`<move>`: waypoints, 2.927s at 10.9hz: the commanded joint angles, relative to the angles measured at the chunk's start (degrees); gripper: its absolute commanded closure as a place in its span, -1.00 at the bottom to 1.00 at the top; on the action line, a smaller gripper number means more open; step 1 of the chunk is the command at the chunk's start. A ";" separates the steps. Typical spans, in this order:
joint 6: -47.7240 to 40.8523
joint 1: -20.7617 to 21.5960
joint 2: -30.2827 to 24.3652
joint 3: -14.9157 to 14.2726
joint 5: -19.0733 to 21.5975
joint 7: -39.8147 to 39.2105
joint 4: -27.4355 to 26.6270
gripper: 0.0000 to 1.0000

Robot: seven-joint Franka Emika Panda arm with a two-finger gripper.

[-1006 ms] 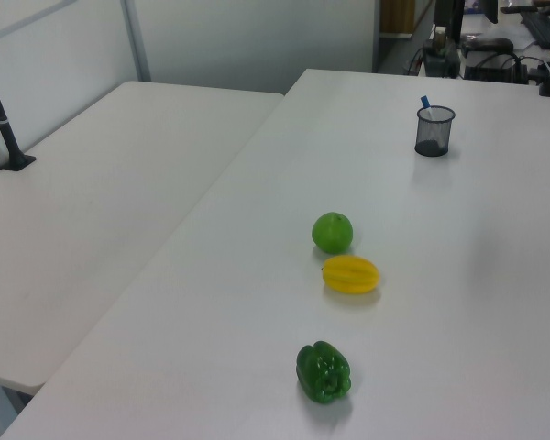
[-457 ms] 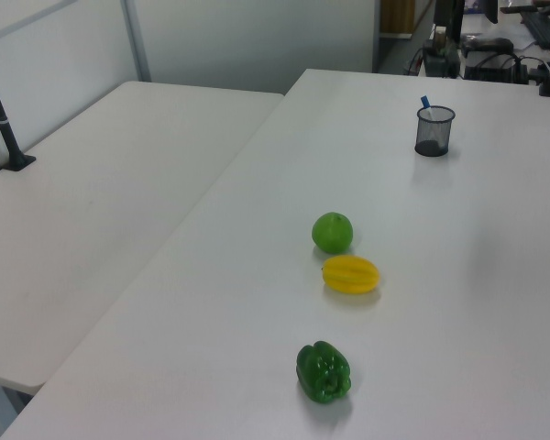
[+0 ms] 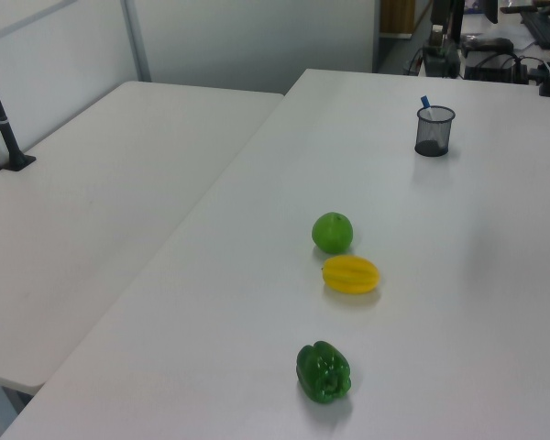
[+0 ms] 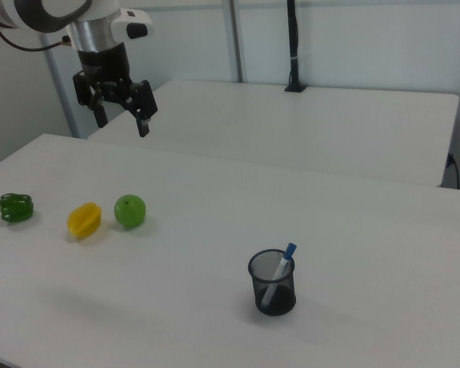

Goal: Take marker pen

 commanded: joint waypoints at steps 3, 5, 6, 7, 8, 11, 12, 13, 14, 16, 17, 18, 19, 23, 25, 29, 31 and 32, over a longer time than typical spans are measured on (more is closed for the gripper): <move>13.21 -3.40 6.46 -2.85 -1.58 -1.16 -1.19 -1.00; 17.19 -4.37 9.36 -5.13 -3.94 -1.34 -1.28 -1.00; 18.42 -5.50 10.59 -5.93 -5.00 -1.43 -1.37 -1.00; 19.30 -6.65 12.00 -6.98 -5.53 -2.04 -1.28 -1.00; 19.92 -7.79 13.32 -8.30 -5.63 -4.65 -1.11 -1.00; 20.27 -10.34 16.83 -9.98 -6.58 -10.38 -0.32 -1.00; 21.06 -10.78 17.89 -10.41 -8.25 -10.22 -0.40 -1.00; 23.24 -11.31 18.51 -11.11 -8.44 -9.87 -0.84 -1.00; 25.00 -11.49 19.47 -11.38 -8.35 -9.61 -1.62 -0.97; 27.47 -12.10 20.88 -11.38 -7.83 -8.03 -2.16 -0.81; 28.87 -12.28 21.06 -11.38 -7.56 -7.59 -2.68 -0.80; 30.80 -12.28 21.06 -11.38 -7.04 -7.58 -4.08 -0.79; 32.21 -12.28 21.15 -11.38 -6.86 -7.76 -5.31 -0.78; 35.04 -11.93 22.82 -11.12 -6.50 -7.84 -6.64 -0.54; 36.09 -11.67 23.43 -10.86 -6.50 -7.93 -6.99 -0.43; 36.89 -10.62 23.61 -10.68 -6.59 -8.28 -7.87 0.09; 36.71 -10.61 23.53 -10.68 -6.59 -8.20 -7.87 0.31; 36.54 -10.61 23.44 -10.68 -6.59 -8.11 -7.87 0.39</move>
